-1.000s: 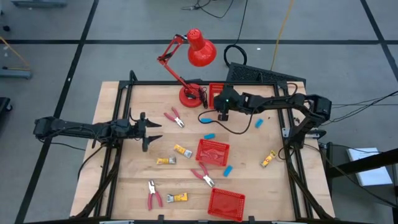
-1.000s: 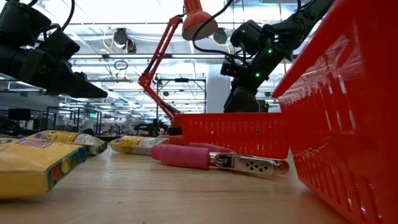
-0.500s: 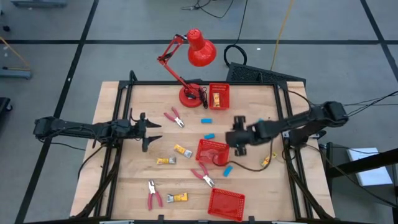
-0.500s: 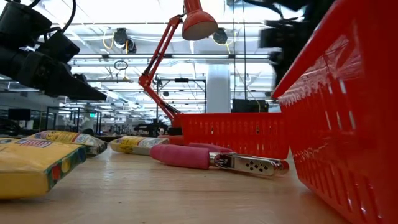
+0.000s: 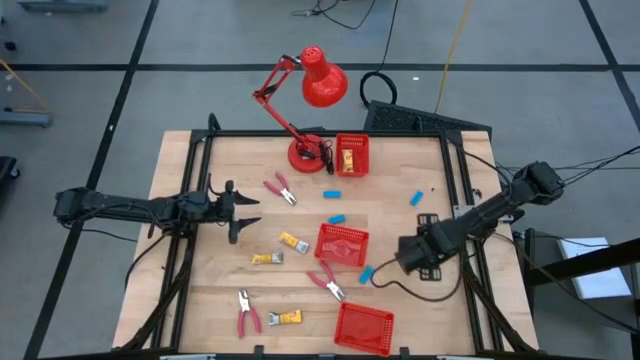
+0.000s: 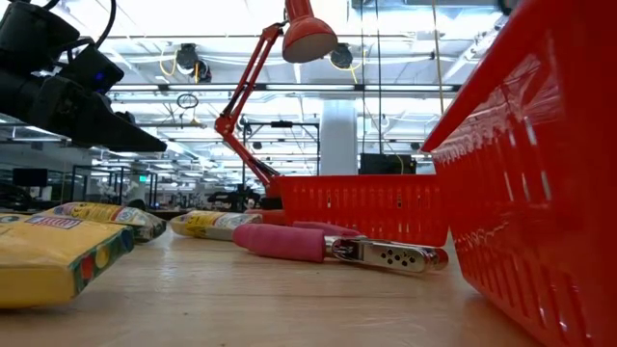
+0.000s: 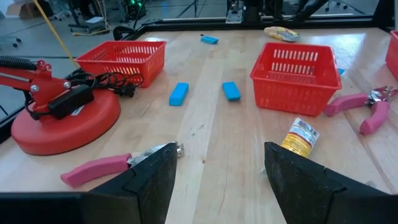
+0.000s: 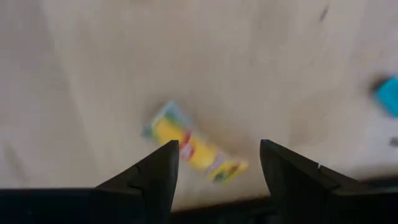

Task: Pick & Place School Supplies
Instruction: Put the yellow crayon pack into the top red basket

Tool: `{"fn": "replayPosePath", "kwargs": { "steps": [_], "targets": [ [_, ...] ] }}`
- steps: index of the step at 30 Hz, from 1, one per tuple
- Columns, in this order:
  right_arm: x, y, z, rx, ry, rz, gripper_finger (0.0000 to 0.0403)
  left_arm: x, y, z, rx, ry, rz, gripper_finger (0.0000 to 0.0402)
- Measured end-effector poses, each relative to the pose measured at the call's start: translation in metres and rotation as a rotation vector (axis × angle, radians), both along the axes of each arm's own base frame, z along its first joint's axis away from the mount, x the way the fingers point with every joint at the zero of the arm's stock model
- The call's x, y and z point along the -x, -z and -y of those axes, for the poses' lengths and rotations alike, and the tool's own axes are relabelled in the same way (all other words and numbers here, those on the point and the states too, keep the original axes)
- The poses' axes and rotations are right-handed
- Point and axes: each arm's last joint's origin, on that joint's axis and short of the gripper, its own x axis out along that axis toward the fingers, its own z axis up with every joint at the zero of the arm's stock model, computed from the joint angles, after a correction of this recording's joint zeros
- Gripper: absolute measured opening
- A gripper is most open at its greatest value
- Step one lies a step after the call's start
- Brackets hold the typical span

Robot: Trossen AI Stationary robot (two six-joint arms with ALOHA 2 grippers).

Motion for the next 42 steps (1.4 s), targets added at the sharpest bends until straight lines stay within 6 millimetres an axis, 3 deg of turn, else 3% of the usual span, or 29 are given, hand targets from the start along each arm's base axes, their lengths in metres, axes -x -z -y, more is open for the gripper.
{"fn": "replayPosePath", "kwargs": {
  "steps": [11, 24, 42],
  "targets": [
    [0.014, 0.003, -0.024, -0.044, 0.057, -0.005, 0.0239, 0.0, 0.0, 0.0, -0.001, 0.0, 0.0, 0.0243],
    [0.029, 0.038, -0.019, 0.008, 0.016, -0.02, 0.0241, 0.0, 0.0, 0.0, 0.0, 0.0, -0.001, 0.0243],
    [0.031, 0.06, -0.016, -0.01, -0.07, 0.055, 0.024, 0.0, 0.0, 0.0, -0.004, 0.001, -0.001, 0.0243]
  ]
}}
